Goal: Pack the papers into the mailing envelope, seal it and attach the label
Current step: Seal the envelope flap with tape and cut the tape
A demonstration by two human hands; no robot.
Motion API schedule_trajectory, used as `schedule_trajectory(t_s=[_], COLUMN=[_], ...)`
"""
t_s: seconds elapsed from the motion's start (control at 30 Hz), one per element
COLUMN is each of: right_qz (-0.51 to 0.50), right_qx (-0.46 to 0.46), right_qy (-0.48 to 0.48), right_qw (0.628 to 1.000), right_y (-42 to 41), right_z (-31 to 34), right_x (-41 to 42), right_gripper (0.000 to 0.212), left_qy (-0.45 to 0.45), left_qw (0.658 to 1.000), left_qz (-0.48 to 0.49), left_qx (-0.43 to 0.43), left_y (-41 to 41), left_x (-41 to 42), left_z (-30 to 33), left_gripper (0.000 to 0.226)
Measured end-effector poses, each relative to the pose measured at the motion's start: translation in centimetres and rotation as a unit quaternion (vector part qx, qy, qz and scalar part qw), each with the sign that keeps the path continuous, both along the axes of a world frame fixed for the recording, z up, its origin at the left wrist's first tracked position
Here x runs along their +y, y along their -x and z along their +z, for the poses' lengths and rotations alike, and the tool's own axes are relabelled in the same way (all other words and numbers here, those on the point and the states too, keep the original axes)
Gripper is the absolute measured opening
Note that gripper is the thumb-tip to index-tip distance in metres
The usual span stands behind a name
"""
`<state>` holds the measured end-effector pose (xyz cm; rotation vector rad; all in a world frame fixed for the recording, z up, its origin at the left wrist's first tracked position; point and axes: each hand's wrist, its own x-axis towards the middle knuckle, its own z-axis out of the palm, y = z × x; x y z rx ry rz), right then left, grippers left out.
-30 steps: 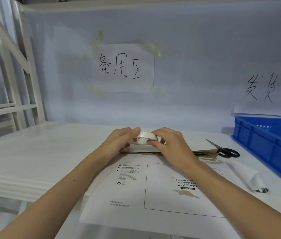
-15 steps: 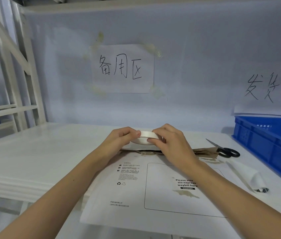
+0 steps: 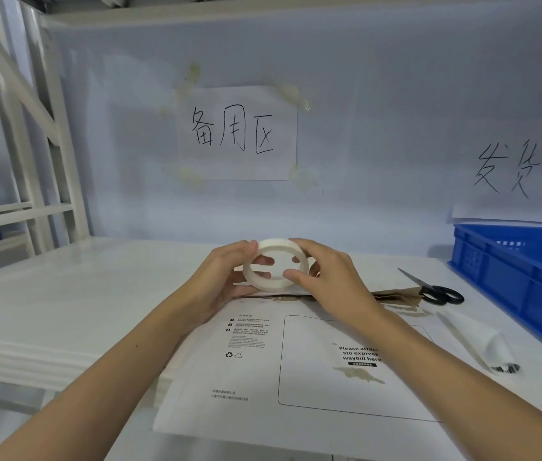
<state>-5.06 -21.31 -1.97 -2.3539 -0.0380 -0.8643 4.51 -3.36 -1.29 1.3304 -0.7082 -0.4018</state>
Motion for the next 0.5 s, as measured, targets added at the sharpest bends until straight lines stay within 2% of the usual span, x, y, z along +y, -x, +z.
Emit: schedule_trajectory(t_s=[0.1,0.17,0.3,0.4,0.5], right_qz=[-0.014,-0.017,-0.04,-0.06,-0.065], right_qx=[0.047,0.053,0.034,0.015,0.011], right_qy=[-0.028,-0.036,-0.001,0.059,0.094], right_qw=[0.998,0.998,0.999,0.996,0.993], right_y=[-0.15,-0.26,-0.06,0.14,0.24], right_z=[-0.17,-0.45,-0.48,-0.37,-0.27], right_x=[-0.12,-0.06,-0.07,-0.1,0.03], right_gripper=[0.021,0.021,0.023,0.028,0.028], left_qy=[0.051,0.054,0.035,-0.002,-0.023], left_qw=[0.995,0.995,0.999,0.995,0.993], left_qz=[-0.031,-0.025,0.028,0.022,0.024], left_qx=[0.077,0.084,-0.001,-0.094,-0.115], left_y=[-0.15,-0.11,-0.09,0.17,0.15], left_x=[-0.04,-0.14,-0.24,-0.03,0.04], left_z=[0.01,0.04,0.14,-0.02,-0.26], left_gripper=[0.03,0.031,0.028,0.029,0.022])
